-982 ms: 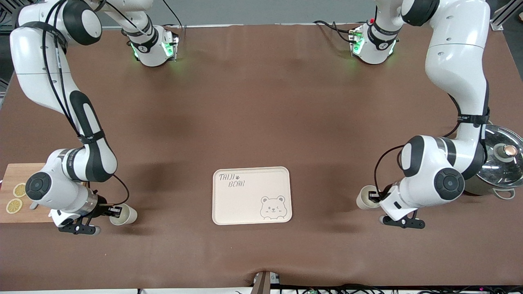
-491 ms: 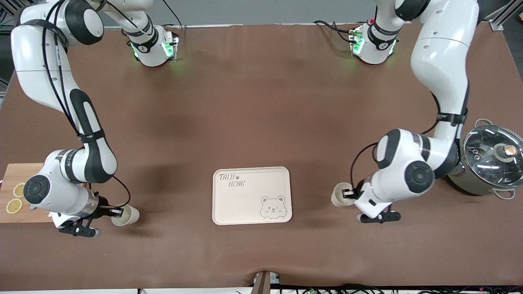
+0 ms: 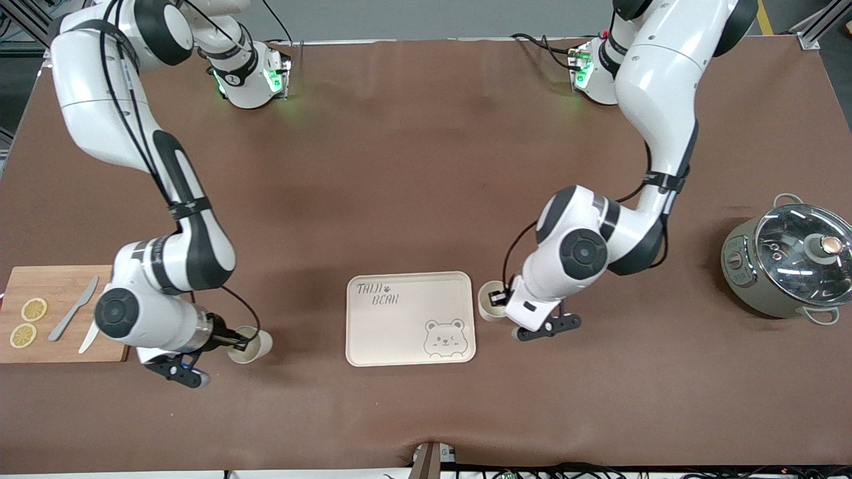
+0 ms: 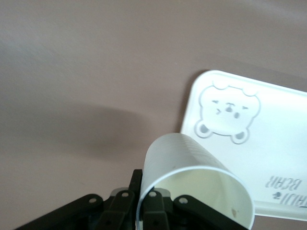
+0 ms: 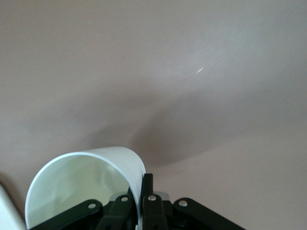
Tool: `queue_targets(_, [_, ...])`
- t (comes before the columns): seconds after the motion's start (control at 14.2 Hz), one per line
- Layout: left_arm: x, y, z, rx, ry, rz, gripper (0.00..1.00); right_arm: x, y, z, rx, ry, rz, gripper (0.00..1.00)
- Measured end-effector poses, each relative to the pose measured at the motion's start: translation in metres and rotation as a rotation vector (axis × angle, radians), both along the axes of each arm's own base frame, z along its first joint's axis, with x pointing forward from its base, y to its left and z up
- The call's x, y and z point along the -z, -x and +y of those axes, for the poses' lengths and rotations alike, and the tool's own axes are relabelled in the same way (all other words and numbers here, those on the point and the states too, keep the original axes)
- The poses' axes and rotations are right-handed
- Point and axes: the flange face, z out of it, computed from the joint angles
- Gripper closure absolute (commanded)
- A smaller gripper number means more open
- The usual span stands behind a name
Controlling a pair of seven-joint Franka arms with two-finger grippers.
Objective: Place white IKEA cup upright on tray with both arms
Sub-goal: 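Carry the cups with both grippers toward the white bear tray, then lower the cups upright onto the tray and open both grippers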
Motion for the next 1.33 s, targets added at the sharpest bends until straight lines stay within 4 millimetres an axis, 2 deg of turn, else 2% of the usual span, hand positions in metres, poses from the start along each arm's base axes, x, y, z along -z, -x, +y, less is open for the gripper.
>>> queue_targets(0.28, [0.022, 0.008, -0.026, -0.051, 0.019, -0.017, 1.00, 0.000, 0.020, 0.090, 0.100, 0.001, 0.015, 1.00])
queue_targets(0.42, [0.036, 0.009, -0.033, -0.074, 0.028, -0.024, 1.00, 0.000, 0.031, 0.125, 0.142, 0.003, 0.021, 1.00])
queue_targets(0.84, [0.073, 0.028, -0.070, -0.131, 0.047, -0.021, 1.00, 0.005, 0.052, 0.189, 0.204, -0.011, -0.007, 1.00])
queue_targets(1.05, [0.083, 0.030, -0.071, -0.132, 0.042, -0.014, 1.00, 0.010, 0.055, 0.201, 0.222, -0.019, -0.023, 1.00])
queue_targets(1.26, [0.083, 0.028, -0.068, -0.136, 0.039, -0.017, 0.63, 0.019, 0.058, 0.213, 0.239, -0.041, -0.049, 1.00])
queue_targets(1.33, [0.083, 0.028, -0.067, -0.136, 0.038, -0.018, 0.45, 0.024, 0.060, 0.219, 0.240, -0.046, -0.053, 1.00])
